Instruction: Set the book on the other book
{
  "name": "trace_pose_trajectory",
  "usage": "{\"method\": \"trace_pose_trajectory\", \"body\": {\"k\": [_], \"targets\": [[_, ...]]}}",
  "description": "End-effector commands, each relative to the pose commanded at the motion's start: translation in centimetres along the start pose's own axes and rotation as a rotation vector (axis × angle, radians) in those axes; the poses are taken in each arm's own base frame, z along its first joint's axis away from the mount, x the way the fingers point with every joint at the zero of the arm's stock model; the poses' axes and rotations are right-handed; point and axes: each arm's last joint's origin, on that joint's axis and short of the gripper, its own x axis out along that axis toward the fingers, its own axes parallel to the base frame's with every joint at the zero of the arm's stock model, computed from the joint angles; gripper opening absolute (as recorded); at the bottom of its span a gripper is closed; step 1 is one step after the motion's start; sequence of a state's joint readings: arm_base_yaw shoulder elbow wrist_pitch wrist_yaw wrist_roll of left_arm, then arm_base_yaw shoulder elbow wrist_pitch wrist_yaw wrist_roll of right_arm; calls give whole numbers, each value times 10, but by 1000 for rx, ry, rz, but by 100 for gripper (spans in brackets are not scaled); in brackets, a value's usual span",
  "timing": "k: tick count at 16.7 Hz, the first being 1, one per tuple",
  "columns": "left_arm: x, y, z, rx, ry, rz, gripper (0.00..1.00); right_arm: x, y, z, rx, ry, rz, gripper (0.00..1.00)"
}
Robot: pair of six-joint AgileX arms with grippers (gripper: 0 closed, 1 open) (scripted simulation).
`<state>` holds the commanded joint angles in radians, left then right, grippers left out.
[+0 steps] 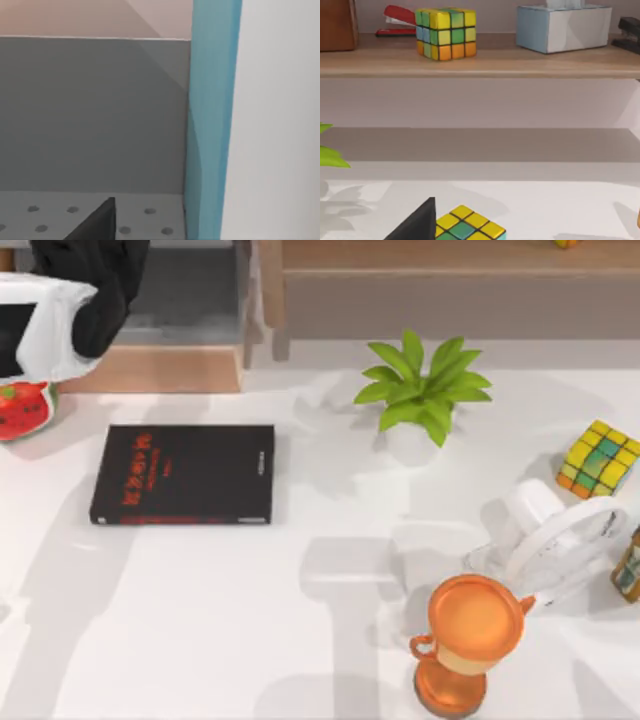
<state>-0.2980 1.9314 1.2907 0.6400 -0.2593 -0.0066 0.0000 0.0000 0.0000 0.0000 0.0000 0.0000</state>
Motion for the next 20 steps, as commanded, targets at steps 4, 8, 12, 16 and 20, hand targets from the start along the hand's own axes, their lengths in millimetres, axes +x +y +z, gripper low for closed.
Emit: {"method": "trace_pose_trajectory", "body": {"k": [4,8,12,16,20], "targets": [[1,3,3,0,0,1,100,0,0,0,0,0,0,100],[10,11,24,1,0,-1,100,0,0,0,0,0,0,100],[21,15,31,1,-1,0,100,0,0,0,0,0,0,100],[28,7,11,0,0,0,100,0,0,0,0,0,0,100],[30,0,0,0,0,0,100,0,0,0,0,0,0,100]]}}
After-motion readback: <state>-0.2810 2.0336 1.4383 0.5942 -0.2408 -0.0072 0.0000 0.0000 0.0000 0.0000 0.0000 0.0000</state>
